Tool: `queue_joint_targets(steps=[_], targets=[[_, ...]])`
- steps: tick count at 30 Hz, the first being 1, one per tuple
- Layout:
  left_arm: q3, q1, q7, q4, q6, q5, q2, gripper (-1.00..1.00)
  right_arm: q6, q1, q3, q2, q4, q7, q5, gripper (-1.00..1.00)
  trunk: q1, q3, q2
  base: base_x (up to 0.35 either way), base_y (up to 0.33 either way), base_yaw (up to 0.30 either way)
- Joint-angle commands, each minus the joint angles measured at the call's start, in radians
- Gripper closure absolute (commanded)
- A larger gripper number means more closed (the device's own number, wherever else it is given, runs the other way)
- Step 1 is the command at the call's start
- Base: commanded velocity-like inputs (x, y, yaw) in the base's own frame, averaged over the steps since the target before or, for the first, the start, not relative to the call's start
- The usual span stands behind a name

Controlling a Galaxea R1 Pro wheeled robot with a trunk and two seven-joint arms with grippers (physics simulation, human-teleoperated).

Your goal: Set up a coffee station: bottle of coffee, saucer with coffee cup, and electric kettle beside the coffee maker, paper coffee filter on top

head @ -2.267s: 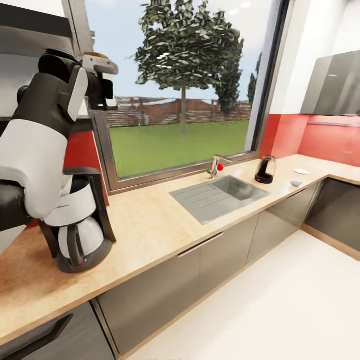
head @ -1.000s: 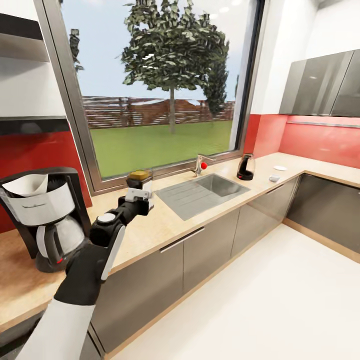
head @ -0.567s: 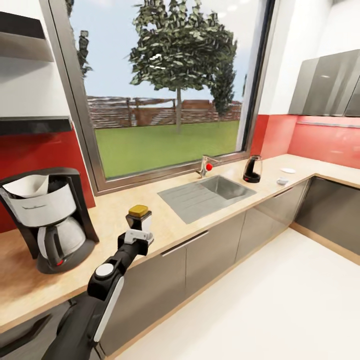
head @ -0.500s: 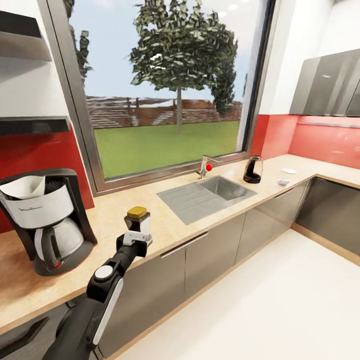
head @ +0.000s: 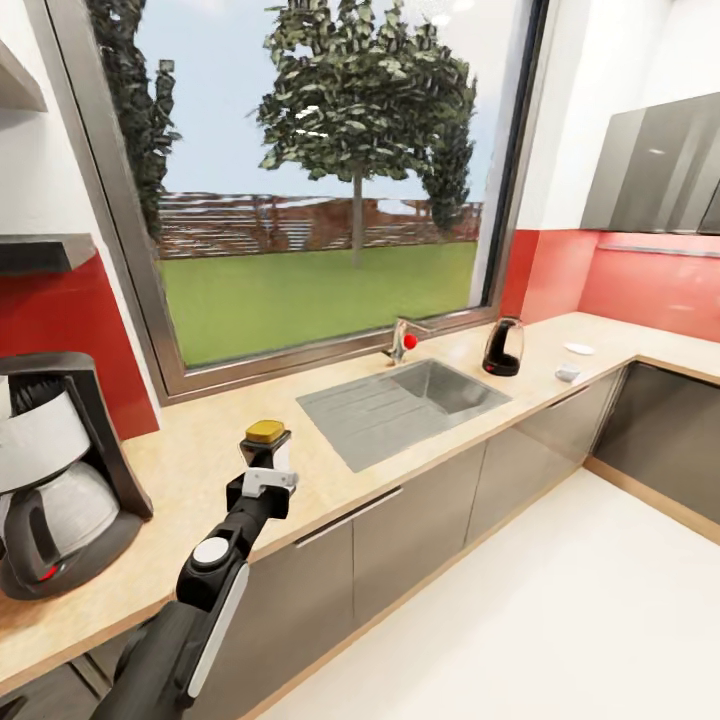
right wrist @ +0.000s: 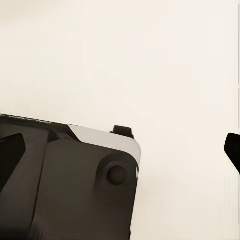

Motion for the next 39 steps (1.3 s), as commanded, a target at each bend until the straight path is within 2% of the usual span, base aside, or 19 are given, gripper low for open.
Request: queue_joint_targets(steps=[1,14,17,23,28,33,39], targets=[[-0.002,-0.001,0.002,-0.001,0.006,-0.004,0.0,1.0,-0.003,-0.001,-0.008,0.0,0.001,-0.004,0.01,-1.0,0.001,-0.002,-0.002,0.279,-0.165,0.0],[0.004,0.0,0.004,-0.001,0.005,-0.009,0.003,1.0,-0.003,0.0,-0.007,0.0,0.001,-0.004,0.01,-1.0,0.001,-0.002,-0.002,0.269,-0.171,0.002],[0.004,0.009,0.013,-0.001,0.003,-0.009,0.003,1.0,-0.003,-0.001,-0.006,0.0,0.002,-0.004,0.01,-1.0,0.001,-0.002,-0.002,0.073,-0.252,0.212],[0.004,0.015,0.078,-0.001,-0.076,-0.007,0.003,1.0,-0.003,-0.001,-0.006,-0.001,0.003,-0.004,0.01,-1.0,0.001,-0.002,-0.002,0.004,-0.255,0.275],[0.006,0.02,0.098,0.0,-0.091,-0.007,0.004,1.0,-0.003,0.0,-0.006,-0.001,0.003,-0.004,0.01,-1.0,0.001,-0.002,-0.002,0.0,-0.127,0.278],[0.026,0.043,0.179,-0.005,-0.097,-0.005,0.005,1.0,-0.003,-0.001,-0.006,0.0,0.003,-0.004,0.01,-1.0,0.001,-0.002,-0.002,0.0,-0.019,0.278],[0.034,0.049,0.242,-0.003,-0.098,-0.008,0.005,1.0,-0.003,-0.001,-0.006,-0.001,0.003,-0.004,0.01,-1.0,0.001,-0.002,-0.002,0.0,-0.002,0.278]])
